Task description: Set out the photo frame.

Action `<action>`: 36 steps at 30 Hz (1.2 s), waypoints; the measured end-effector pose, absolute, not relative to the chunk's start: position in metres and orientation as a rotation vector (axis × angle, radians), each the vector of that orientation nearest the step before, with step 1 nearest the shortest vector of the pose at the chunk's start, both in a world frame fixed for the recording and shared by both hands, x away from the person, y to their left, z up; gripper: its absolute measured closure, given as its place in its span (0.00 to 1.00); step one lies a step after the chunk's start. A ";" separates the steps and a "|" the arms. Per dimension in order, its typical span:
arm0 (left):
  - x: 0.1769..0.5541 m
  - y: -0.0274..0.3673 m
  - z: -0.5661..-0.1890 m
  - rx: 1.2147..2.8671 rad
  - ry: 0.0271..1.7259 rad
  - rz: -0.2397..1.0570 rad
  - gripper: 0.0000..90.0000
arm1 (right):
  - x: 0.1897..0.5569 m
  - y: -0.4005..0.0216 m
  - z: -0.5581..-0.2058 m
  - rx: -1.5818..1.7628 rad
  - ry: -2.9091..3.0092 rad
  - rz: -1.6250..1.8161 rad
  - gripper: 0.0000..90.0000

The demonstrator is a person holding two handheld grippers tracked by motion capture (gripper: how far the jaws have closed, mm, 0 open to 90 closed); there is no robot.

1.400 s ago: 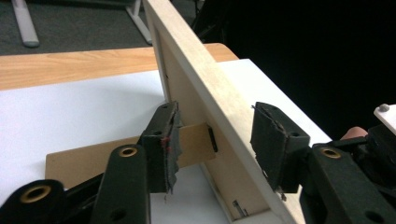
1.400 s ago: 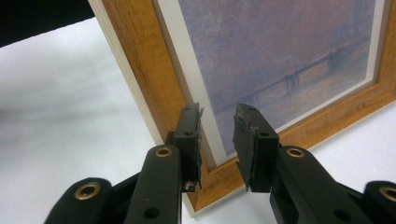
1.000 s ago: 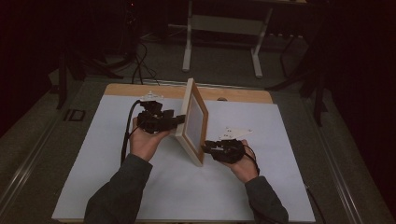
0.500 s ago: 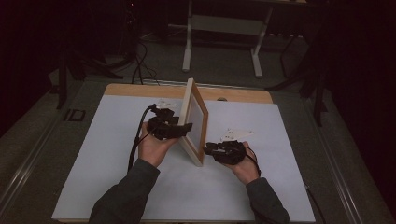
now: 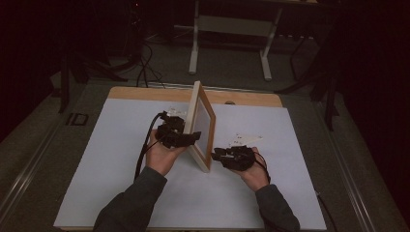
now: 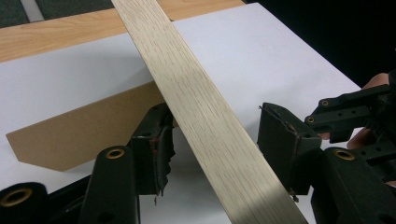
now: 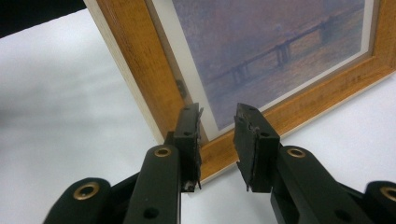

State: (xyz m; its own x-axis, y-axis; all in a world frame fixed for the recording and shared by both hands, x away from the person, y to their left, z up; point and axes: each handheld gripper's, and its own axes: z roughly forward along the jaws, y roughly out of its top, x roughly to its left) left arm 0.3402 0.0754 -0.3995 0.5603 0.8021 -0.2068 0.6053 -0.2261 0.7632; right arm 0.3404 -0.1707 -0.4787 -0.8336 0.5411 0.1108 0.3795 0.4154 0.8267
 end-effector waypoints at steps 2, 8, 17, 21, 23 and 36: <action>0.339 0.075 -0.399 1.949 1.134 0.301 0.53 | 0.340 -0.171 -0.478 0.819 2.491 1.386 0.78; 0.338 0.076 -0.399 1.965 1.144 0.331 0.58 | 0.341 -0.173 -0.478 0.820 2.486 1.390 0.78; 0.340 0.085 -0.400 1.948 1.166 0.337 0.67 | 0.341 -0.172 -0.480 0.829 2.489 1.386 0.78; 0.341 0.089 -0.400 1.947 1.171 0.335 0.70 | 0.341 -0.173 -0.479 0.827 2.485 1.389 0.78; 0.342 0.092 -0.400 1.938 1.175 0.331 0.72 | 0.341 -0.174 -0.478 0.827 2.484 1.387 0.78; 0.346 0.107 -0.401 1.931 1.164 0.310 0.78 | 0.341 -0.175 -0.477 0.823 2.483 1.383 0.78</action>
State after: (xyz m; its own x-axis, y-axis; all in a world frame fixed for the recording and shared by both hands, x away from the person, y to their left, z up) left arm 0.3459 0.1066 -0.4010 0.5384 0.8189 -0.1990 0.6115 -0.2171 0.7609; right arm 0.3413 -0.1751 -0.4775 -0.8299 0.5478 0.1056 0.3780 0.4130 0.8286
